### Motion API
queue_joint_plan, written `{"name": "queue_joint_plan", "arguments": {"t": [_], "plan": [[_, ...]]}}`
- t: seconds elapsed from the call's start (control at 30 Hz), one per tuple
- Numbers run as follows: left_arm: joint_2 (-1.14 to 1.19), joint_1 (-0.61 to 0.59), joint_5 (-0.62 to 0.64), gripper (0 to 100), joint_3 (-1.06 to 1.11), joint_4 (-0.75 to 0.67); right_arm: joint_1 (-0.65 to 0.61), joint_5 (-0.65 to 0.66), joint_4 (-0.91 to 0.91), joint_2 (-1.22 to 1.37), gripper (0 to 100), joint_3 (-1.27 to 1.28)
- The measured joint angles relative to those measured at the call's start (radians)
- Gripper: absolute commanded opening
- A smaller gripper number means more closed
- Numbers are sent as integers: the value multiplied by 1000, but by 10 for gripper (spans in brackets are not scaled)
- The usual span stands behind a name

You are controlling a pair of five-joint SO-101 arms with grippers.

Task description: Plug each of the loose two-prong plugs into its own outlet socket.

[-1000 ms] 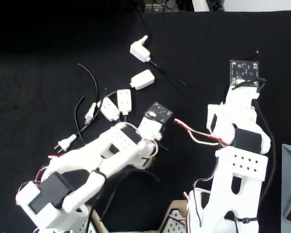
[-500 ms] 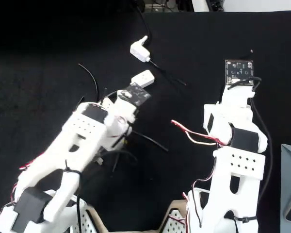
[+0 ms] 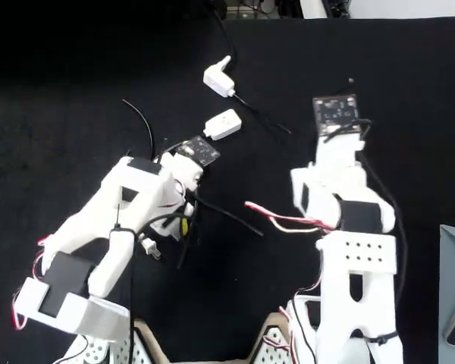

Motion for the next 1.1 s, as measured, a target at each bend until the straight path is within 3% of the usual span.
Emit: {"name": "queue_joint_plan", "arguments": {"t": [0.17,0.43,0.6,0.87,1.1], "plan": [[-48,-58,9,278,-37,48,-83,0,0,0,11,11],[-347,-141,12,277,14,129,-290,0,0,0,11,37],[-494,-227,18,274,195,54,-428,-2,-9,0,11,37],[-674,-410,195,274,407,-54,-580,-61,-141,9,11,40],[-715,-493,287,274,476,-124,-683,-75,-269,247,11,40]]}}
